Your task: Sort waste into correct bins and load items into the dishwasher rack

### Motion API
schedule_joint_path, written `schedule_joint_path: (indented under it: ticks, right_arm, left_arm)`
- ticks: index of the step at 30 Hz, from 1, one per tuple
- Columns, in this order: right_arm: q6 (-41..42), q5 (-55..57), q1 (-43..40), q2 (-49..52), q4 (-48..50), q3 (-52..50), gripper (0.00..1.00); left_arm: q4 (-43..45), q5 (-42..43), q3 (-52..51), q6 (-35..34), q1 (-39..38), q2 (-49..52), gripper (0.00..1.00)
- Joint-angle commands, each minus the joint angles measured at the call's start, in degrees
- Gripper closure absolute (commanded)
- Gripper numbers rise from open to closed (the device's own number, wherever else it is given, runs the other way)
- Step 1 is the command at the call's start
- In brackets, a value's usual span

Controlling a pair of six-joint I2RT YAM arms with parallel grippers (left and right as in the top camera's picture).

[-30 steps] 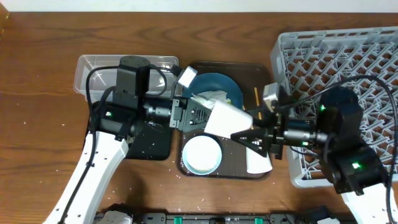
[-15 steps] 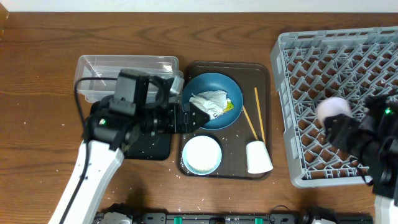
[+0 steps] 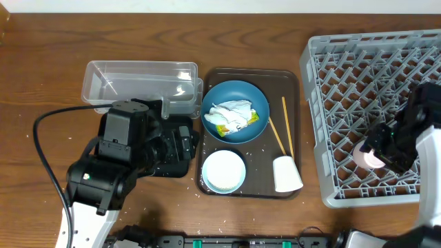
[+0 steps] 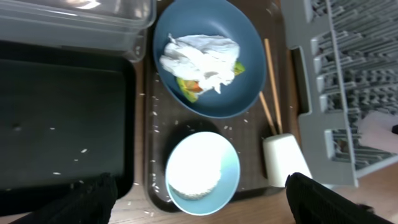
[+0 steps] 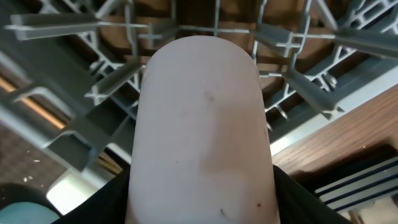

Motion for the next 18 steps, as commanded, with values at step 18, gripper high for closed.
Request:
schedule_joint_path:
  ticks: [18]
  right_arm:
    - [-9.6, -18.5, 14.8, -15.4, 6.7, 1.5, 0.18]
  left_arm:
    - [1.4, -0.5, 0.8, 6.1, -13.5, 3.5, 0.14]
